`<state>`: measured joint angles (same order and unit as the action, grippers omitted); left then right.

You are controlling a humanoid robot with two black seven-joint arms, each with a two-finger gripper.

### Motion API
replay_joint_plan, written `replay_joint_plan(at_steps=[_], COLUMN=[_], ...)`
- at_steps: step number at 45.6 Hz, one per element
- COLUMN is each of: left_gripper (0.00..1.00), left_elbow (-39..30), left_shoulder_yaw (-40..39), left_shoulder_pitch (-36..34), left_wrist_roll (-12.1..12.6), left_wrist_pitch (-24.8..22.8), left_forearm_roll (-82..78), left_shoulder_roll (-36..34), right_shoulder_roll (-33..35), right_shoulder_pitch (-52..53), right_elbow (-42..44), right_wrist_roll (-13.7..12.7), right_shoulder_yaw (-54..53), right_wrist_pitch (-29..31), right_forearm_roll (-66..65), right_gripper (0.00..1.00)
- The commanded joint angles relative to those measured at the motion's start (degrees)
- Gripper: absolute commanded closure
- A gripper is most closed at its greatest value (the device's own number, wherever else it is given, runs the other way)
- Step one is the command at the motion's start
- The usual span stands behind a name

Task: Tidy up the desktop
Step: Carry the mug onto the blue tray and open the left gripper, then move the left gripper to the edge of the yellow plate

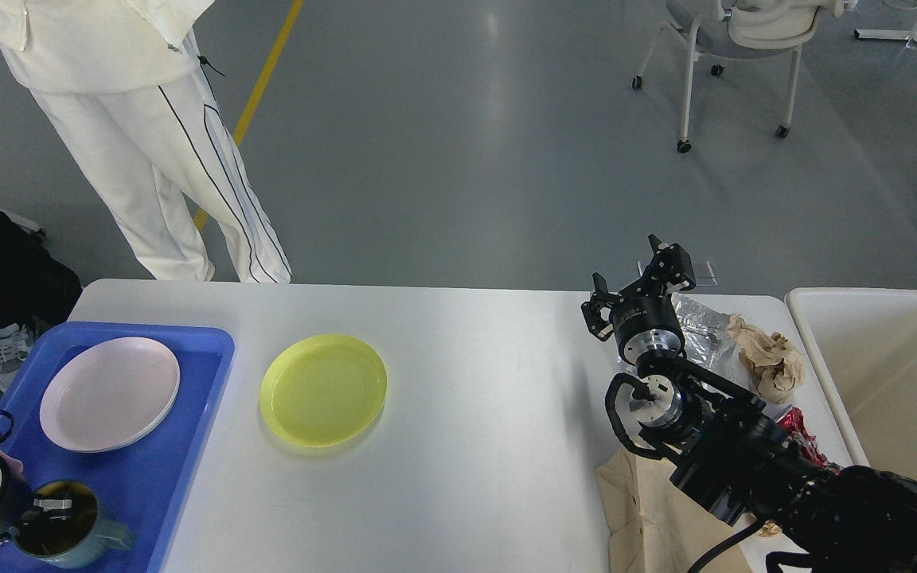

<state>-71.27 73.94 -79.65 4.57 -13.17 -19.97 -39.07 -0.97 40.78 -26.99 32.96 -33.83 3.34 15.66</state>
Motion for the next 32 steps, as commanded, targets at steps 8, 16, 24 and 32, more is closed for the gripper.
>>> replay_joint_plan(at_steps=[8, 16, 24, 32], left_gripper=[0.09, 0.04, 0.04, 0.04], left_elbow=[0.3, 0.7, 2.6, 3.8], left_shoulder_yaw=[-0.2, 0.4, 0.6, -2.0], left_shoulder_pitch=[-1.0, -4.3, -11.1, -23.2], left_wrist_roll=[0.3, 0.4, 1.9, 3.7], left_wrist_pitch=[-0.5, -2.4, -17.7, -36.2], left_forearm_roll=[2.0, 2.2, 2.1, 2.2], left_shoulder_roll=[-2.8, -5.1, -7.9, -12.5], right_shoulder_roll=[0.0, 0.0, 0.0, 0.0], right_shoulder_pitch=[0.0, 0.0, 0.0, 0.0], right_elbow=[0.0, 0.0, 0.0, 0.1], right_wrist_roll=[0.0, 0.0, 0.0, 0.0], right_shoulder_yaw=[0.0, 0.0, 0.0, 0.0], right_wrist_pitch=[0.0, 0.0, 0.0, 0.0], right_forearm_roll=[0.0, 0.0, 0.0, 0.0], right_gripper=[0.0, 0.0, 0.0, 0.0])
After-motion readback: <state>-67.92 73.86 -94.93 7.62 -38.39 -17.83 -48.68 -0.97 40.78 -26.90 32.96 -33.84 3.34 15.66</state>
